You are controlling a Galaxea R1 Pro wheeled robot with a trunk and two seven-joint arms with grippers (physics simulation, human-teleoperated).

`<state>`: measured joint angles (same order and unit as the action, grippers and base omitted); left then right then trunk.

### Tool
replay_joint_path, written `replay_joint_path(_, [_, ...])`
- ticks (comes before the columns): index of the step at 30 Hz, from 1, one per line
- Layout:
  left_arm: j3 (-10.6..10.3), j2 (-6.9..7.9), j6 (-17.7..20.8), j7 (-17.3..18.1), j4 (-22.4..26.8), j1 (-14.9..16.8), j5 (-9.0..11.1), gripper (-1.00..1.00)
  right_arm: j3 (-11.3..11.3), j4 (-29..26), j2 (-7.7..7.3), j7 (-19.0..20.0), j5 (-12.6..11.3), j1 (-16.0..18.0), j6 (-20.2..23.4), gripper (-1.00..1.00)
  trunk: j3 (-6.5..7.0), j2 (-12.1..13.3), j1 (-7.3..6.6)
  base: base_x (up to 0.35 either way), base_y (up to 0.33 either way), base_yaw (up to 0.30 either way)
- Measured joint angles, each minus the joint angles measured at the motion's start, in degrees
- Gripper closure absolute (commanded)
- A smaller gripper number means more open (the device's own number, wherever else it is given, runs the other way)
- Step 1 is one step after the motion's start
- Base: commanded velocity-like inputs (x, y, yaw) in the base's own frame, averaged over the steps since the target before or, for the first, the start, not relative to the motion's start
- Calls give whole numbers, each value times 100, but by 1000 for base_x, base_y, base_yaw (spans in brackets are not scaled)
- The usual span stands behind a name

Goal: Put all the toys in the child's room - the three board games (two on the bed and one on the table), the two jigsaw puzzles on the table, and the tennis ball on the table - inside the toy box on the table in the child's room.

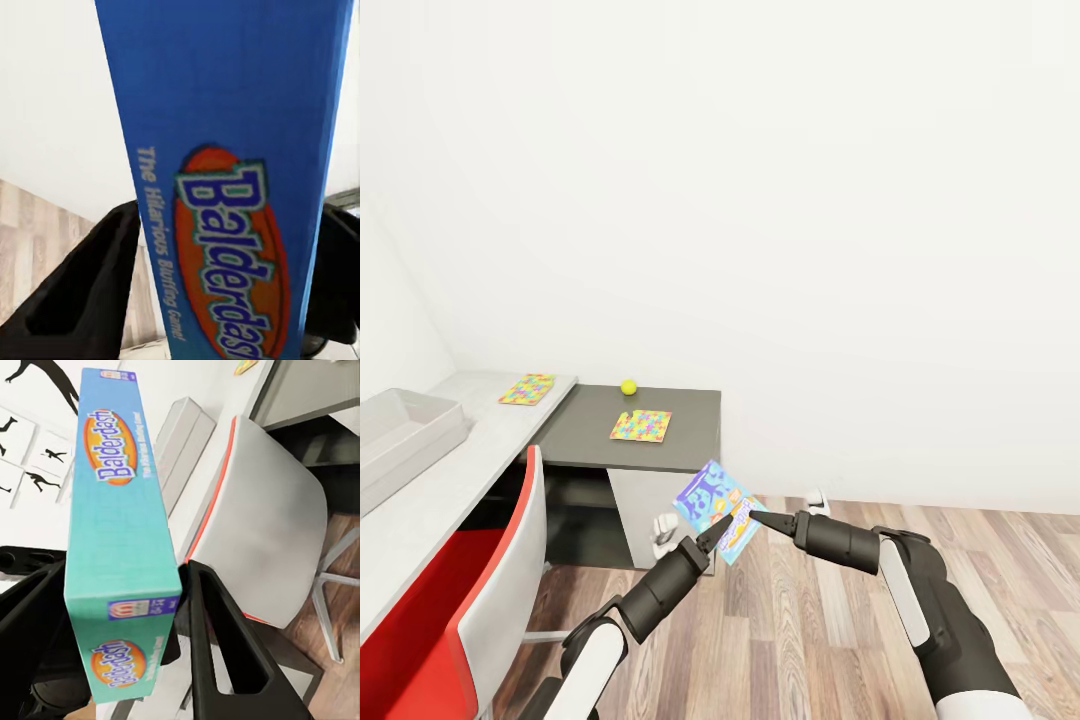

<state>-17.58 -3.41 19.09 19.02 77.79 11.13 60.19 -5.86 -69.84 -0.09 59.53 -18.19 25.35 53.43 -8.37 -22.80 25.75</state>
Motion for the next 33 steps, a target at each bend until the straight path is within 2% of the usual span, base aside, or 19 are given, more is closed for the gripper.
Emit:
replay_joint_path(4, [16,4,-16,-13,-3,-1,-30,100,-2,-7,-2,8,-155,2,92,100,0,0,0,0,0,0])
replay_joint_path(33, [6,8,-16,12,-4,-1,-35,100,-8,-7,1,10,-167,1,112,100,0,0,0,0,0,0])
